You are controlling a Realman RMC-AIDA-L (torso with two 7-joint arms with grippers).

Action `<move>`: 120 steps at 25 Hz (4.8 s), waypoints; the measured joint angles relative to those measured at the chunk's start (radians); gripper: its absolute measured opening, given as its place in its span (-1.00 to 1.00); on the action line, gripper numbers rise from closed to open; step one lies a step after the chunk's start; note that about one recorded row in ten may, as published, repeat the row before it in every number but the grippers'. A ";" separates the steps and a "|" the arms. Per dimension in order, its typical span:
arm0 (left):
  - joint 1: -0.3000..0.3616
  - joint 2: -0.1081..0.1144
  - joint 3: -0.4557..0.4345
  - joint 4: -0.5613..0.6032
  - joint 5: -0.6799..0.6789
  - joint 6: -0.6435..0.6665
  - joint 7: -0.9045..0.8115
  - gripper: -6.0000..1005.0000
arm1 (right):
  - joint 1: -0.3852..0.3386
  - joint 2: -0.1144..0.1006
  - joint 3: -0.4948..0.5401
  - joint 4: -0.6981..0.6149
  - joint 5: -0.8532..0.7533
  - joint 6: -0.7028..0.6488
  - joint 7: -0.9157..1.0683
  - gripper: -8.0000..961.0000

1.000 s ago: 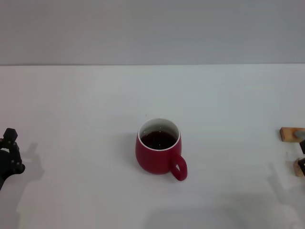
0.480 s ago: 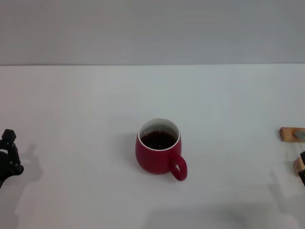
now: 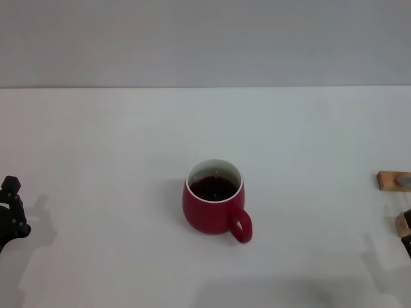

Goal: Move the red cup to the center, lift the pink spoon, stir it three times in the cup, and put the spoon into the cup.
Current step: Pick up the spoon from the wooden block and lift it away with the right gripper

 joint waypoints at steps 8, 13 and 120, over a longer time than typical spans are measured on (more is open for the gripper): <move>-0.001 0.002 0.000 0.004 0.000 -0.007 0.000 -0.99 | -0.007 0.001 0.000 0.019 0.005 -0.001 0.001 0.58; -0.001 0.004 0.001 0.005 0.000 -0.007 0.001 -0.99 | -0.035 0.002 0.005 0.032 0.007 -0.002 -0.005 0.58; -0.051 0.007 -0.006 0.019 -0.003 -0.020 0.002 -0.99 | 0.043 0.000 0.007 0.007 0.301 0.373 -0.004 0.57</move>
